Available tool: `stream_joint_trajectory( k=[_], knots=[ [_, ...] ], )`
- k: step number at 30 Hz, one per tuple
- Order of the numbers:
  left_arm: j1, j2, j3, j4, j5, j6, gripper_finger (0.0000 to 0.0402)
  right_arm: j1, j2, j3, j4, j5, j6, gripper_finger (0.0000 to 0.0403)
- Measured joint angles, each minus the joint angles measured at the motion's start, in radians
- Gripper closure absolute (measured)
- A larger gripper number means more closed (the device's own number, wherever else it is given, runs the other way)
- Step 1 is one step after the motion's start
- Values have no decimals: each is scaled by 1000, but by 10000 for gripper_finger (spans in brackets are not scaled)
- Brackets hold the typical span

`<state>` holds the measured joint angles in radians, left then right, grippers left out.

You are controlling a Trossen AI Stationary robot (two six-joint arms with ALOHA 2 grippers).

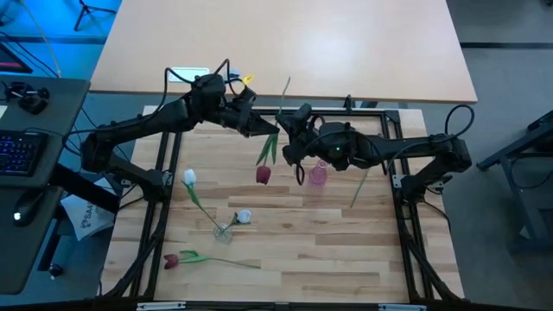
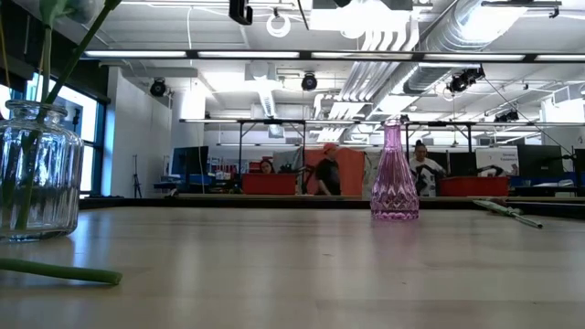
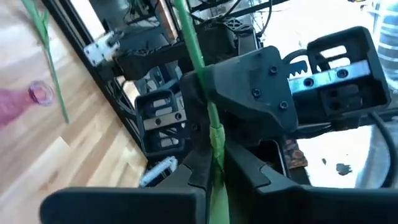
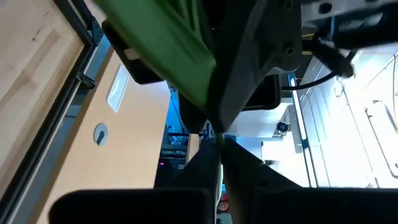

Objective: Sort flowers into vase by color
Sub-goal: Put the top left red flower into the purple vase

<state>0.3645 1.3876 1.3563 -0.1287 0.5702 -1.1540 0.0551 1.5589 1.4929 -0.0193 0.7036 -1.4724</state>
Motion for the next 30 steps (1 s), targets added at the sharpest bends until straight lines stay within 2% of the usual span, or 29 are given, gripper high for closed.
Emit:
stream_joint_trajectory(
  k=[5,12,17,22,26,28,30],
  knots=[
    [29,0,0,15,10,79,361,-1,0,0,0,4,5,399],
    [72,0,1,25,58,95,306,0,0,0,2,-4,6,401],
    [143,-1,1,23,207,140,277,1,0,0,3,50,9,401],
    [271,-33,1,21,321,197,271,-3,-10,0,2,105,35,402],
    [376,-78,2,-19,342,320,271,-18,-47,0,-48,137,151,402],
    [416,-104,2,-83,328,397,271,-33,-80,0,-117,155,283,402],
    [434,-133,2,-171,291,497,271,-62,-127,0,-236,161,488,402]
  ],
)
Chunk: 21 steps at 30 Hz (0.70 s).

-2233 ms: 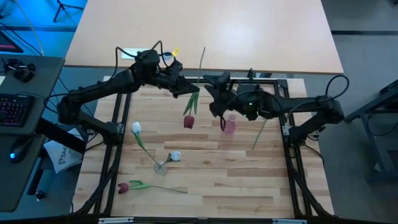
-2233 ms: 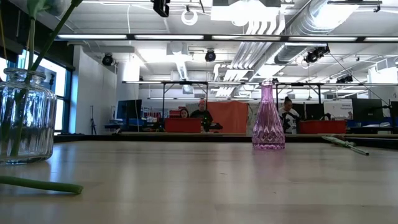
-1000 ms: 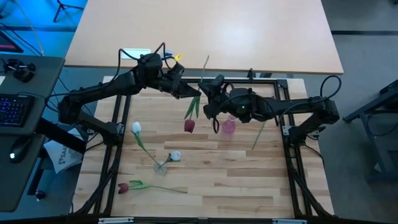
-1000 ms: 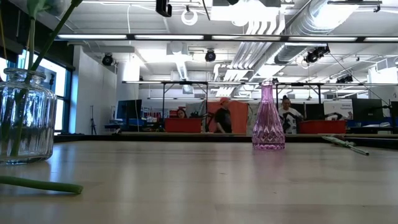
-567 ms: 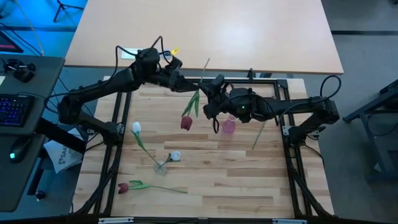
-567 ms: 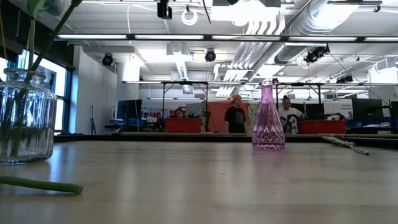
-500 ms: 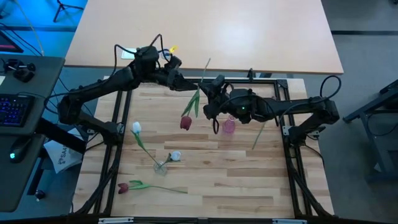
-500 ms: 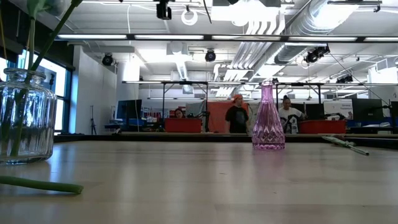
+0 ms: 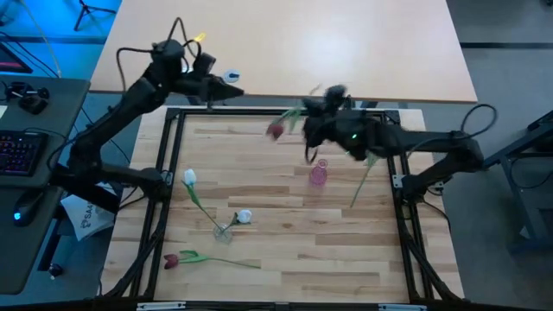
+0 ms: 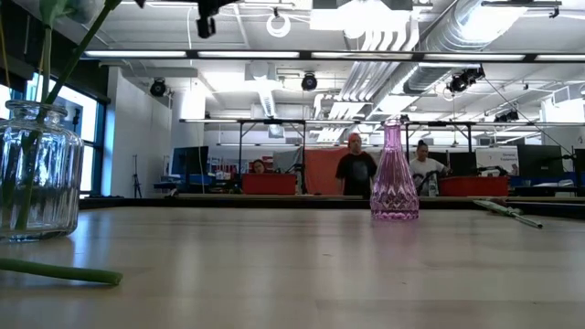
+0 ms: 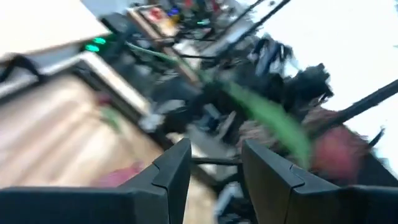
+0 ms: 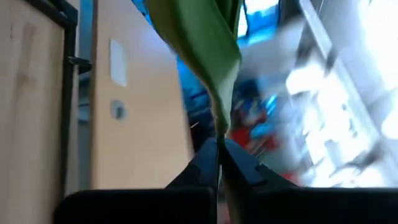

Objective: Sort flowers into vase by color
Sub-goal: Put the top left red flower into the purple vase

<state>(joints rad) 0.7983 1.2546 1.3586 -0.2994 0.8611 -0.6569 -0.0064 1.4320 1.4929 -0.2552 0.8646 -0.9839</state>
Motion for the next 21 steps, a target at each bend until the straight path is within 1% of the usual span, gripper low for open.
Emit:
stream_joint_trajectory(
  k=[2,5,8,10,13,16,19,21],
  knots=[
    [0,-30,0,-101,-54,115,271,-33,-57,0,-161,-3,275,402],
    [-27,-67,0,-233,-163,270,271,-77,-144,0,-431,-39,655,402],
    [-77,-92,-1,-293,-289,370,271,-93,-223,-16,-637,-72,949,403],
    [-120,-108,-11,-278,-363,402,271,-80,-288,-67,-682,-92,1102,403],
    [-188,-142,-75,-142,-442,391,271,-13,-404,-205,-633,-93,1281,403],
    [-242,-194,-185,78,-472,345,271,92,-523,-375,-497,-41,1406,403],
    [-274,-255,-302,267,-501,282,271,203,-620,-518,-275,51,1456,403],
    [-286,-291,-377,344,-530,232,271,249,-656,-580,-115,61,1421,403]
  ],
)
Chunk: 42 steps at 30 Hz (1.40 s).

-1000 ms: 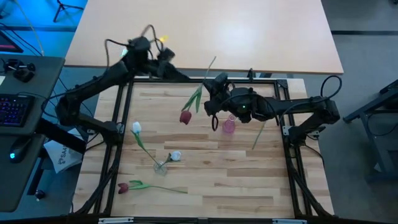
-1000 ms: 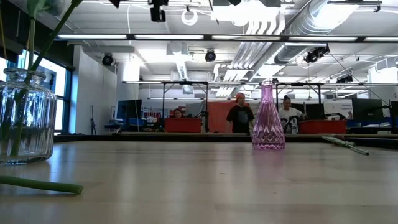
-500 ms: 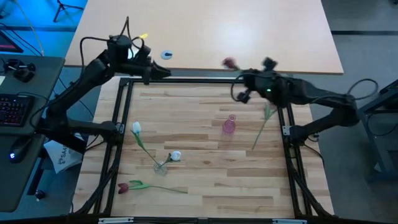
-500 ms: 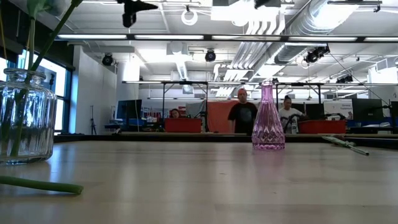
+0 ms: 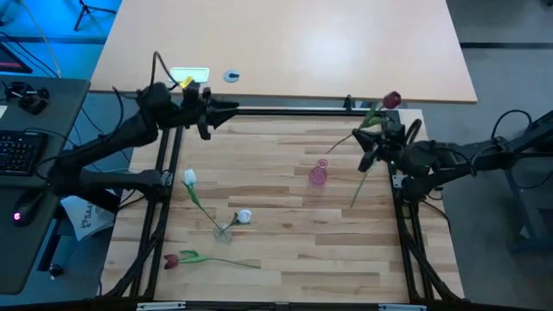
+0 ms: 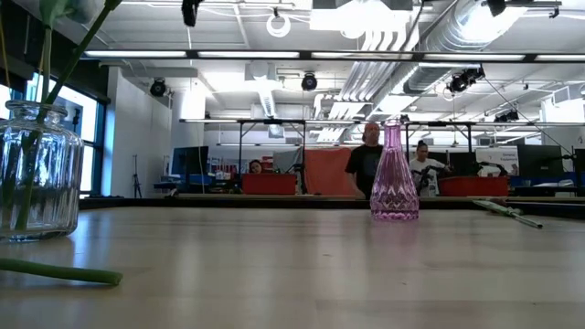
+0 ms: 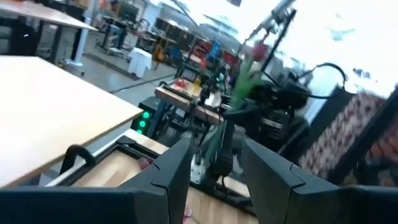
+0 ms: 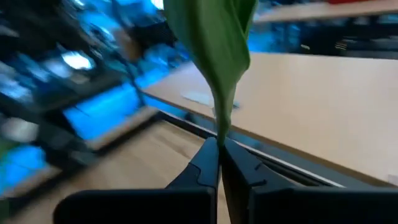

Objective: Sort flowers into vase by color
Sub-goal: Put the top left red flower into the purple vase

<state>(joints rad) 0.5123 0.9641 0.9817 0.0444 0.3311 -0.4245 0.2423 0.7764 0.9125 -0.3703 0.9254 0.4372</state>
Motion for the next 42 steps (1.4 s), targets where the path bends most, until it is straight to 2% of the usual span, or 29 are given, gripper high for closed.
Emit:
stream_joint_trajectory(
  k=[3,8,15,19,22,27,34,42],
  knots=[
    [-26,-41,-92,88,-38,-65,271,24,-2,-47,128,-58,-49,403],
    [-74,-73,-191,260,-82,-121,271,11,85,-61,102,-55,-54,403],
    [-79,-93,-202,395,-85,-165,271,-54,186,-34,103,-60,-103,403],
    [-79,-114,-202,494,-83,-238,271,-65,196,-9,91,-115,-103,403],
    [-79,-134,-201,561,-81,-255,271,-64,197,15,29,-119,-101,403],
    [-79,-171,-201,576,-81,-256,271,-64,197,36,-22,-124,-90,403],
    [-79,-179,-201,572,-81,-273,271,-66,237,36,-140,-124,9,403],
    [-79,-176,-201,551,-81,-275,271,-66,315,36,-119,-112,17,403]
  ],
)
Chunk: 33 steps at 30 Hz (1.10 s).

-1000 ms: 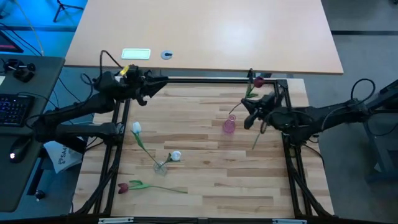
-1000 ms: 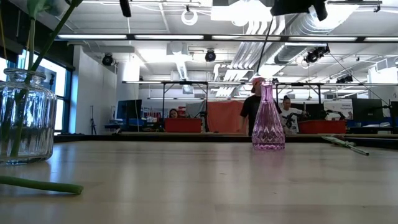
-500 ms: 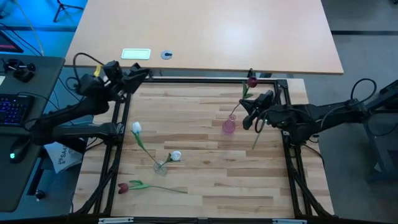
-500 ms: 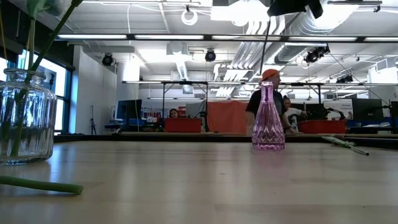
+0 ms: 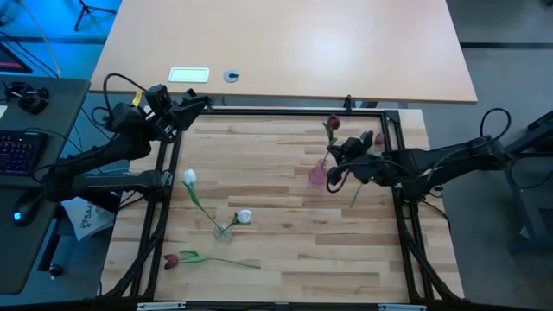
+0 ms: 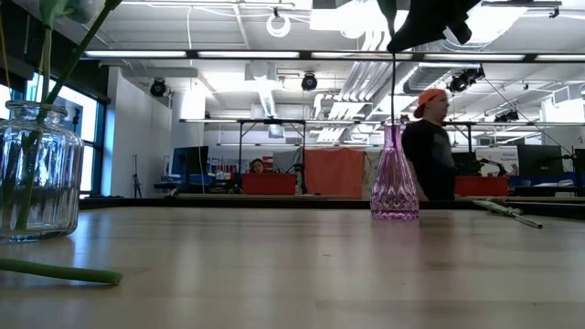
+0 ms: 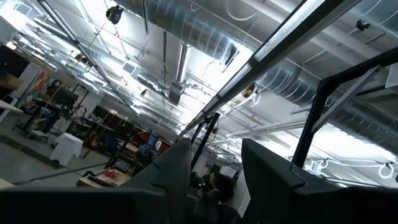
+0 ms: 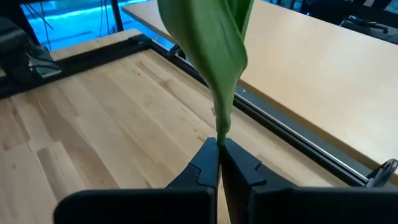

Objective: Sort flowers into vase by color
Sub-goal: Put the top left red flower into the purple vase, then put the right red flower into the purple vase

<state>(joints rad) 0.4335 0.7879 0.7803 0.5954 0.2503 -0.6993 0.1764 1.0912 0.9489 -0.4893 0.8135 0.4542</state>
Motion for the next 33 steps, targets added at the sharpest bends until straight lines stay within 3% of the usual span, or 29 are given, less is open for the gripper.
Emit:
stream_joint_trajectory(
  k=[8,12,20,26,30,33],
  knots=[
    [0,0,0,-6,1,-31,271,0,20,0,0,-4,-6,388],
    [0,0,0,-38,1,-32,271,0,-1,0,0,-51,-3,359],
    [0,0,0,-75,1,-51,271,0,-42,0,-8,-131,1,220],
    [0,0,0,-75,1,-65,271,0,-91,0,-117,-176,23,123],
    [0,0,0,-76,1,-68,271,0,-138,0,-243,-263,166,98],
    [0,0,0,-76,1,-69,271,0,-157,0,-428,-274,428,97]
  ],
)
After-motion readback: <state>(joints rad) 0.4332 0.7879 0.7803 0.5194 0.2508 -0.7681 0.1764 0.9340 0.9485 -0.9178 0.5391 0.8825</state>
